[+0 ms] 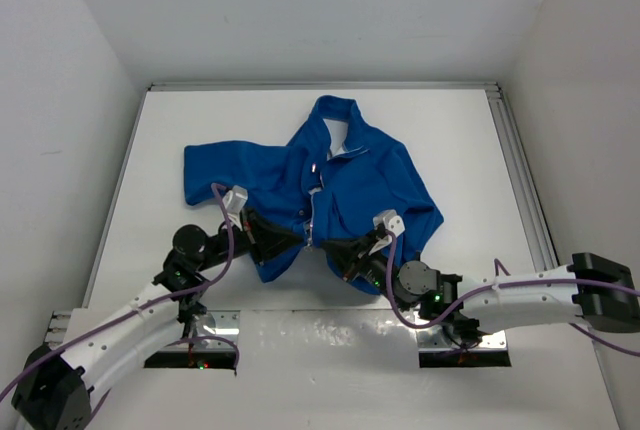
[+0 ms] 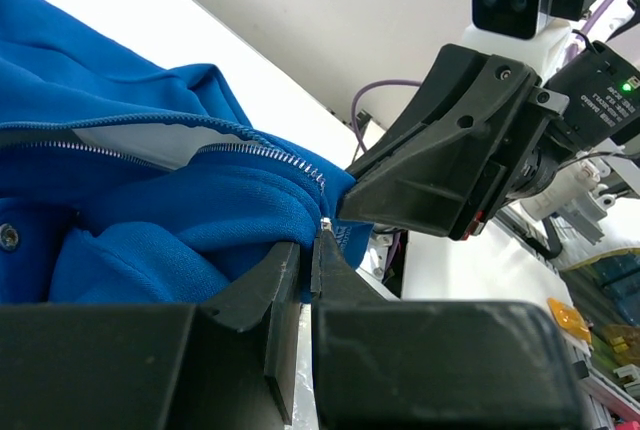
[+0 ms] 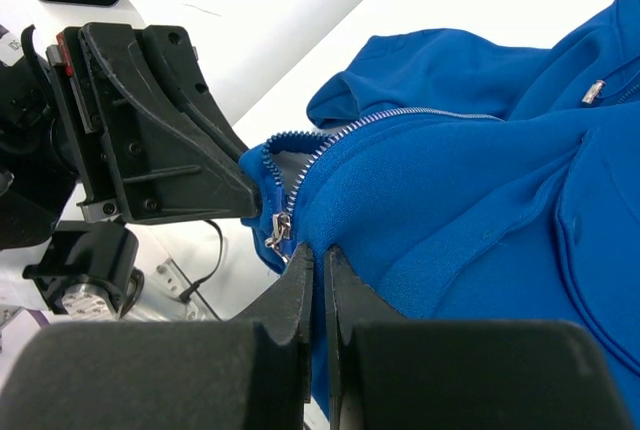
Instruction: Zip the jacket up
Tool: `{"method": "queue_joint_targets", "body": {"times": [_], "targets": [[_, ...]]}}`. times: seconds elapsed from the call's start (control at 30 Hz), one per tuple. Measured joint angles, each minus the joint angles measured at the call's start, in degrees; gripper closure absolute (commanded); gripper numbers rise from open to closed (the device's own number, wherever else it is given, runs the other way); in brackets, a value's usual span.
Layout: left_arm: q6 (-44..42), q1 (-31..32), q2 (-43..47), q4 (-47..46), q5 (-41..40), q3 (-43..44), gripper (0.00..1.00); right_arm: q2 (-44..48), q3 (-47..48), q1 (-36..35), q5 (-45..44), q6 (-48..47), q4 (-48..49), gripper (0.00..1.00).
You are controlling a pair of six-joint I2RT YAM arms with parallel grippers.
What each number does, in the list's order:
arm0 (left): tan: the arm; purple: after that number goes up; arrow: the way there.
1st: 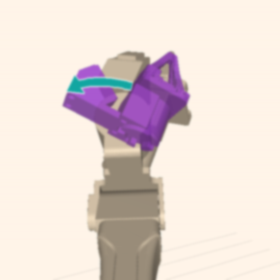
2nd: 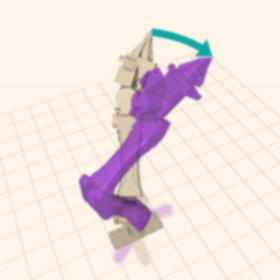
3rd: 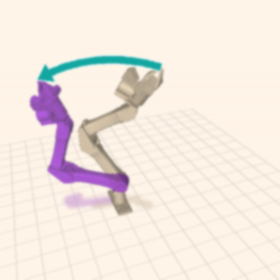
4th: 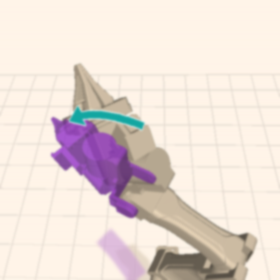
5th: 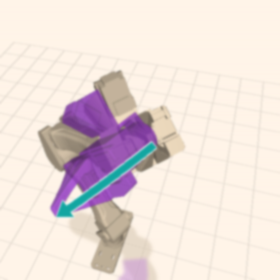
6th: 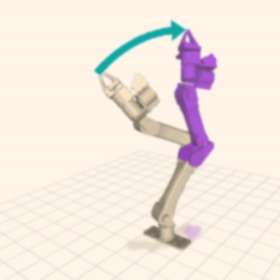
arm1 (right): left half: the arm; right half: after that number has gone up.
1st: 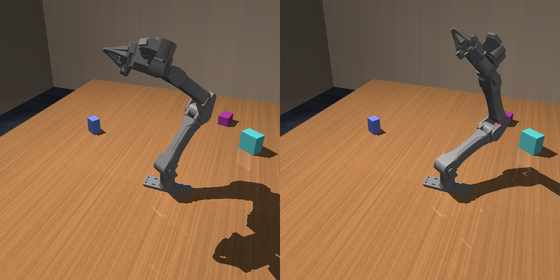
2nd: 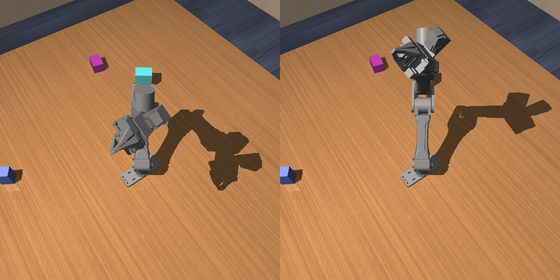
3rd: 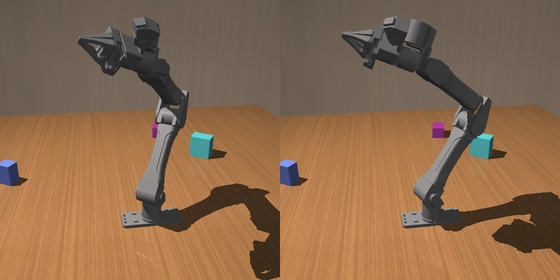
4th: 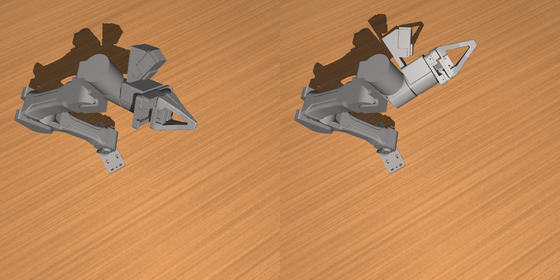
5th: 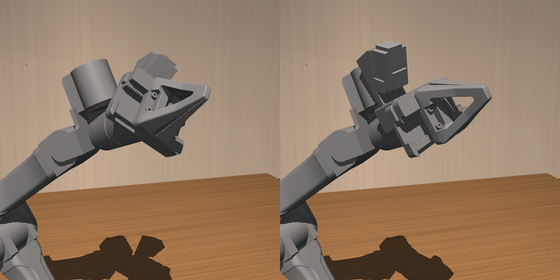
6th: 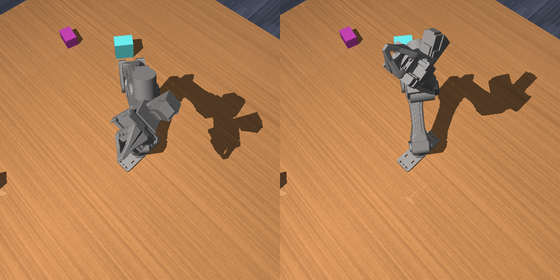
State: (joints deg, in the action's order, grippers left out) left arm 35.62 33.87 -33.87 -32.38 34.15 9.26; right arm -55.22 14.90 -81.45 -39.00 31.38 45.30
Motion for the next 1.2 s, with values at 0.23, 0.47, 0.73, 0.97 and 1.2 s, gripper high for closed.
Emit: {"method": "queue_joint_targets", "body": {"times": [0.23, 0.47, 0.73, 0.97, 1.2], "targets": [[0.0, 1.01, -0.81, -0.68, 0.59, 0.0, 1.0, 0.04, 0.0, 0.0, -0.02, -0.04, 0.0, 1.0], [-0.66, 2.58, -0.83, -0.2, 0.35, 0.0, 1.0, 0.07, 0.0, 0.0, 0.0, -0.07, -0.02, 1.0], [-0.9, 3.5, -0.68, 1.68, -0.39, 0.0, 1.0, 0.11, 0.02, 0.02, 0.31, -0.07, -0.55, 1.0], [-1.77, 4.5, 0.15, 5.84, -2.38, 0.0, 1.0, 0.11, 1.16, 0.33, 1.84, 0.15, -2.27, 1.0], [-2.67, 5.97, 0.17, 8.28, -4.66, 0.44, 1.0, -0.81, 4.85, 0.42, 2.54, 0.83, -6.36, 1.0]]}}
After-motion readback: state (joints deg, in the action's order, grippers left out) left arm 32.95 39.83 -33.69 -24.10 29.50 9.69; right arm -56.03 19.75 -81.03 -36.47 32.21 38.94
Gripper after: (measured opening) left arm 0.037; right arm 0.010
